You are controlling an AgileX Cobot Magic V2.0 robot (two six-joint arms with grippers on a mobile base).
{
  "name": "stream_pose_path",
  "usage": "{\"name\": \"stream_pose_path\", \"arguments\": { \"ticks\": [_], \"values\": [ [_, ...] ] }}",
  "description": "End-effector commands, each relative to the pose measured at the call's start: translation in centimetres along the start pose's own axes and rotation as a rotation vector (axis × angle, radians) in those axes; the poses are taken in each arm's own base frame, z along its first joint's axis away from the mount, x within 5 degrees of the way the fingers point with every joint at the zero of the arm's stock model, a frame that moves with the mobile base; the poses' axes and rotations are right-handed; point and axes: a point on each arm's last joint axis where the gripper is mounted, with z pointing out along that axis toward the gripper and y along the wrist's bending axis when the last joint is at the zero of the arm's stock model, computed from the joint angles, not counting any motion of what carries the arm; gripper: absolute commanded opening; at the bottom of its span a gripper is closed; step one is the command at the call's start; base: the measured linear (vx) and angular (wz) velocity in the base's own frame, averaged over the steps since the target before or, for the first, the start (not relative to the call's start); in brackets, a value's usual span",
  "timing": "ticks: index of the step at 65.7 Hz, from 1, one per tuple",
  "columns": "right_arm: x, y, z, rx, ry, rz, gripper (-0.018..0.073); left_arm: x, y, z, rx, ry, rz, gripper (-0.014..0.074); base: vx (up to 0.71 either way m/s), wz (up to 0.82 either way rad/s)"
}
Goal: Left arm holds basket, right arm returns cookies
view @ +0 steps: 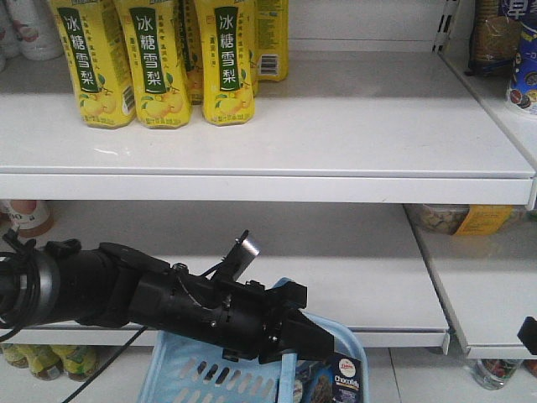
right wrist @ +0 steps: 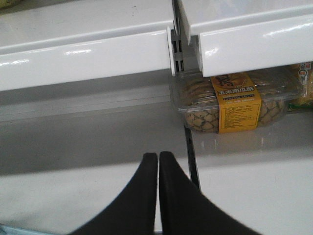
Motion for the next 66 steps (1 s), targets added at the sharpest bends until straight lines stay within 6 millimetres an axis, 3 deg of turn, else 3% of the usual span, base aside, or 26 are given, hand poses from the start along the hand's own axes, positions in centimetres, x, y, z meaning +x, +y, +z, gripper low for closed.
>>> {"name": "stream_pose_path", "arguments": {
  "ticks": [1, 17, 44, 66],
  "values": [
    [-1.9, 0.2, -0.1, -0.010, -0.106, -0.004, -0.0005, -0.2, -3.0, -1.0, 0.117, -0.024, 0.046, -0.0006, 0.00, 0.00],
    [-1.8, 0.2, -0.1, -0.012, -0.102, 0.021, 0.0076, -0.2, -3.0, -1.0, 0.117, -0.024, 0.046, -0.0006, 0.00, 0.00],
    [-0.6, 0.7, 0.4, -0.048, 0.045, 0.101, 0.0428, -0.2, -3.0, -1.0, 0.117, -0.024, 0.046, -0.0006, 0.00, 0.00],
    [2.1, 3.0, 2.5, -0.166, 0.337, 0.183, 0.0466, -0.2, -3.0, -1.0, 0.117, -0.024, 0.046, -0.0006, 0.00, 0.00]
  ]
}}
